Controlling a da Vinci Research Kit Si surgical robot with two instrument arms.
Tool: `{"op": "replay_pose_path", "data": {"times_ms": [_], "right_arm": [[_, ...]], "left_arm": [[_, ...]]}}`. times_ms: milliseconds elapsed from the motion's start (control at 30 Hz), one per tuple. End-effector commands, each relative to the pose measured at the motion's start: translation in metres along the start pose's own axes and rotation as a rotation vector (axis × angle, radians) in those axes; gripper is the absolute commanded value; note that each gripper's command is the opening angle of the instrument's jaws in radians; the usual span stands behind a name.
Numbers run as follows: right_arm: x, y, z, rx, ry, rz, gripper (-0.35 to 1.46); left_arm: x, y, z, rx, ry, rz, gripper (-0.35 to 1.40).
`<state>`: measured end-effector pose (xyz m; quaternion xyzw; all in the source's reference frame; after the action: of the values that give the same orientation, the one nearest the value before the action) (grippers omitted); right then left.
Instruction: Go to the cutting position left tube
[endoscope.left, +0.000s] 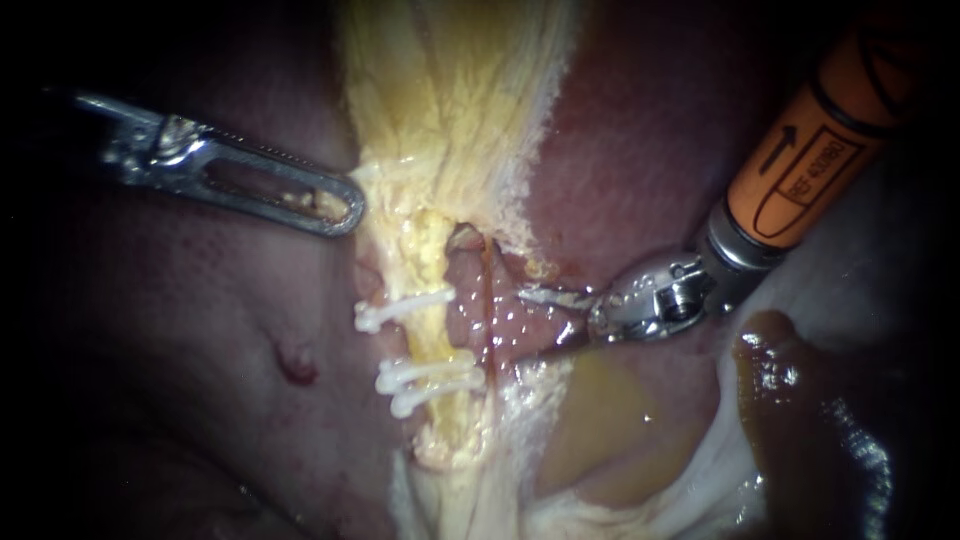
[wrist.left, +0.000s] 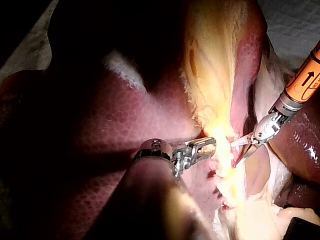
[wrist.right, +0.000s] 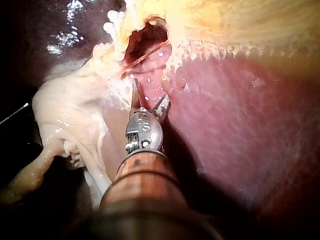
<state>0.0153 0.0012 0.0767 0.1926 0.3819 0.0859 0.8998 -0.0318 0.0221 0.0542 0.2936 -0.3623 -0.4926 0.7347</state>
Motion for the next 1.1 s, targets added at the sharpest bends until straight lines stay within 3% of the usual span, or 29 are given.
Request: {"op": "replay_pose_path", "data": {"times_ms": [33, 367, 633, 1100], "right_arm": [[0.0001, -0.0001, -0.0001, -0.002, 0.007, 0.001, 1.26], [0.0009, -0.0018, -0.0018, 0.05, 0.059, -0.001, 1.33], [0.003, -0.003, -0.0034, 0.111, 0.109, 0.007, 1.33], [0.0055, -0.0041, -0.0025, 0.15, 0.157, 0.022, 1.38]], "left_arm": [[0.0, 0.0, 0.0, 0.001, 0.0, 0.0, -0.35], [0.0, 0.0003, -0.0001, 0.001, 0.0, 0.001, -0.35], [0.0002, 0.0004, 0.0001, 0.001, 0.0, 0.001, -0.35], [0.0002, 0.0004, 0.0002, 0.0, 0.0, 0.001, -0.35]]}}
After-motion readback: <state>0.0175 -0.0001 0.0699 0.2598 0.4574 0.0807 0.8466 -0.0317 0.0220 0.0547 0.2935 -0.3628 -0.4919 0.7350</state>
